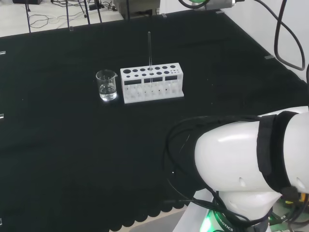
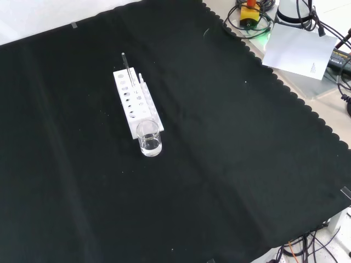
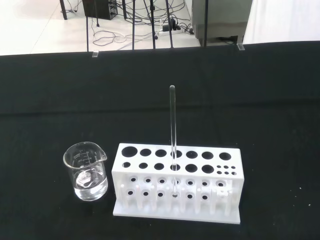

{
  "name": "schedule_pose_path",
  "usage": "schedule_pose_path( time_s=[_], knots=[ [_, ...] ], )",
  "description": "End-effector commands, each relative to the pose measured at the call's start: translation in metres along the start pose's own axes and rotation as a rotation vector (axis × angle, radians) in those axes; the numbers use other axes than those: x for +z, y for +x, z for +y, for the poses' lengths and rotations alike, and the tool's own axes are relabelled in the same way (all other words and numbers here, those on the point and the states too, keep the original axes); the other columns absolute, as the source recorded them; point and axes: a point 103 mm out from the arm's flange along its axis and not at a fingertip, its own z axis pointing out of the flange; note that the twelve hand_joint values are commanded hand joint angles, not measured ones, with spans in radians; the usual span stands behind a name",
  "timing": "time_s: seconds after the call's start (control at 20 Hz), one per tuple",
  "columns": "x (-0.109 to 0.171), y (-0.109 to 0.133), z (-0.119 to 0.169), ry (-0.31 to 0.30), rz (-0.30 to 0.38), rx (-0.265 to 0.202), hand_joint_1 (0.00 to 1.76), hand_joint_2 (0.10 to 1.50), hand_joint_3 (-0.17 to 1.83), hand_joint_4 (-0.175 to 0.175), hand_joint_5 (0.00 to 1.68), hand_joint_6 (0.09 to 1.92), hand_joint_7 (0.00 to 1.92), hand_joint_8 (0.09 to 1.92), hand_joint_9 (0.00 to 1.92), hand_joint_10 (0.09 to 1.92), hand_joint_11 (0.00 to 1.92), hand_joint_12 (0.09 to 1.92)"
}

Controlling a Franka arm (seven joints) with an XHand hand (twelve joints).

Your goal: Take the glass rod from the white test tube rack.

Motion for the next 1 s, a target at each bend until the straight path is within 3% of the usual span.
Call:
schedule_pose_path(
  time_s=[0.05,0.2,0.5,1.0],
  knots=[
    [0.0,0.0,0.001,-0.013,-0.009,0.0,0.53,0.81,0.63,-0.092,0.0,0.09,0.0,0.09,0.0,0.09,0.0,0.32],
    [0.002,0.001,0.006,-0.009,-0.009,0.002,0.52,0.85,0.56,-0.092,0.0,0.09,0.0,0.09,0.0,0.09,0.0,0.22],
    [0.008,0.006,0.022,0.001,-0.003,-0.003,0.52,0.86,0.54,-0.092,0.0,0.09,0.0,0.09,0.0,0.09,0.0,0.2],
    [0.023,0.013,0.074,0.024,-0.001,-0.023,0.52,0.91,0.44,-0.09,0.0,0.09,0.0,0.09,0.04,0.09,0.0,0.56]
  ],
)
